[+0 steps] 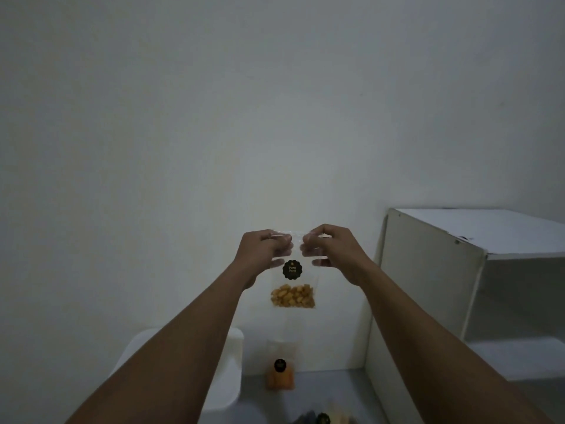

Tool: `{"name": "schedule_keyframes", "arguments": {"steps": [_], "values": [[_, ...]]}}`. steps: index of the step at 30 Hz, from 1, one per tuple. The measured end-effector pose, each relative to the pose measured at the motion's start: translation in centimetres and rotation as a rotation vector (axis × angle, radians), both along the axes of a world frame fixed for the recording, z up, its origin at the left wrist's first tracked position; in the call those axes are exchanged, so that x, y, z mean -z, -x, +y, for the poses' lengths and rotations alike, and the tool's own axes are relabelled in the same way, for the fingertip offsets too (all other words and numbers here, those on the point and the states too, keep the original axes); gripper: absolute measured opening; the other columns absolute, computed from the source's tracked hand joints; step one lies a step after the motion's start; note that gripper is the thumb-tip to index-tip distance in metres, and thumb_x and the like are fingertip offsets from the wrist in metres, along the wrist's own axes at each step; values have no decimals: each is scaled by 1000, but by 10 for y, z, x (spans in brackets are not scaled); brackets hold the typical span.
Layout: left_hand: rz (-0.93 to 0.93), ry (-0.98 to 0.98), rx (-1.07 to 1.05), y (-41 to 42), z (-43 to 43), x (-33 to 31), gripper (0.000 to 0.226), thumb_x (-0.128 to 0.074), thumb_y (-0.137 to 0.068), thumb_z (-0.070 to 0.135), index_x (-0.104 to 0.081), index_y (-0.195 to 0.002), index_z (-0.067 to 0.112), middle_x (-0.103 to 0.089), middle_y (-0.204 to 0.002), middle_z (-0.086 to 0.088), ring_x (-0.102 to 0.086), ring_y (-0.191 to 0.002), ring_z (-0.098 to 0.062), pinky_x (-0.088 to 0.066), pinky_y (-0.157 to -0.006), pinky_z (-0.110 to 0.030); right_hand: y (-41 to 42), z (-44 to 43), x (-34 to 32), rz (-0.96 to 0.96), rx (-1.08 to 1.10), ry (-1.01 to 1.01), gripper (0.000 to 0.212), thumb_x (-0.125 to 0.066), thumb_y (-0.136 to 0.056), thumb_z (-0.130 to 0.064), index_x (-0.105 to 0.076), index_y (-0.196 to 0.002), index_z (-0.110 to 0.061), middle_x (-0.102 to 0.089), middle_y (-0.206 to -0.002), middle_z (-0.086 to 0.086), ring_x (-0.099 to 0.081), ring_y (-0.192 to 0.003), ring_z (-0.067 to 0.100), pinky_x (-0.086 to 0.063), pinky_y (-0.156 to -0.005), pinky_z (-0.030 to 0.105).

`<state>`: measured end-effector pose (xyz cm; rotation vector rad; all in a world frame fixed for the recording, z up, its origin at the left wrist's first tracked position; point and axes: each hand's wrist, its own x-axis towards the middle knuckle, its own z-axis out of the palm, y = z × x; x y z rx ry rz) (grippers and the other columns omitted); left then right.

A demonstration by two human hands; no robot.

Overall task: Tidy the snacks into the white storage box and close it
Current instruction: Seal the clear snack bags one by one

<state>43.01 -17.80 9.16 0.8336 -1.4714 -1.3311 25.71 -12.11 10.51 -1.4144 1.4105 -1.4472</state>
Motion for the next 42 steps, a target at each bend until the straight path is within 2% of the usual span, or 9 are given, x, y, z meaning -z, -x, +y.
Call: {"name": "schedule_keyframes", "arguments": {"steps": [7, 12, 18, 20, 23, 27, 32, 36, 42], "values": [[0, 33, -21, 6, -4, -4, 18, -70, -89, 17, -72, -98, 2, -76, -93, -12, -74, -85, -20, -60, -76, -32, 3, -4, -3, 44, 13, 29, 10, -67, -89, -12, -68, -93, -2, -77, -89, 11, -75, -86, 21, -56, -82, 39], [4, 115, -97, 13, -7, -7, 12, -69, -89, 12, -70, -85, 1, -73, -82, -13, -70, -75, -21, -60, -79, -34, 7, -4, -5, 27, -13, 51, 10, -69, -89, -12, -68, -91, -3, -77, -89, 12, -75, -87, 22, -56, -82, 39], [68, 34, -39, 16, -5, -6, 19, -70, -89, 18, -72, -97, 1, -75, -90, -14, -73, -79, -19, -60, -75, -32, 13, -1, -1, -84, -4, 59, 13, -64, -94, -13, -69, -95, -2, -77, -92, 13, -75, -88, 23, -59, -77, 34], [93, -2, -22, 16, -5, -6, 20, -69, -90, 18, -72, -97, 0, -75, -91, -14, -73, -80, -20, -61, -76, -33, 18, 0, 1, -55, 25, 61, 12, -61, -95, -12, -67, -92, -2, -76, -90, 13, -74, -83, 21, -58, -76, 34], [2, 70, -79, 15, -7, -4, 16, -70, -89, 12, -71, -91, -4, -73, -92, -18, -72, -78, -21, -60, -76, -30, 22, 2, 3, 13, 44, 60, 12, -60, -95, -12, -65, -90, -2, -76, -88, 12, -73, -79, 17, -56, -77, 35], [-34, 160, -184, 20, -9, -8, 13, -71, -86, 9, -71, -81, -3, -74, -88, -11, -74, -75, -20, -60, -78, -31, 20, 4, 4, -41, 21, 60, 10, -61, -94, -13, -66, -89, -5, -76, -90, 11, -74, -85, 19, -58, -75, 35], [-30, 149, -112, 22, -5, -10, 16, -71, -88, 13, -71, -89, -3, -73, -88, -14, -73, -78, -21, -61, -79, -34, 21, 3, 3, 7, 2, 64, 17, -65, -92, -16, -67, -98, 0, -76, -91, 11, -74, -87, 20, -57, -72, 31], [-14, 42, 2, 27, 0, -8, 28, -73, -86, 25, -69, -99, 1, -72, -89, -12, -71, -84, -19, -60, -76, -31, 23, 3, -1, 61, 10, 75, 11, -65, -91, -13, -68, -92, -2, -77, -88, 10, -74, -86, 20, -56, -75, 32], [-79, 193, -130, 33, -6, -7, 17, -75, -85, 16, -72, -86, 0, -74, -81, -14, -70, -70, -18, -57, -68, -25, 23, 1, 3, 42, 8, 91, 15, -70, -90, -16, -71, -93, -2, -77, -88, 10, -75, -87, 21, -59, -74, 33]]}}
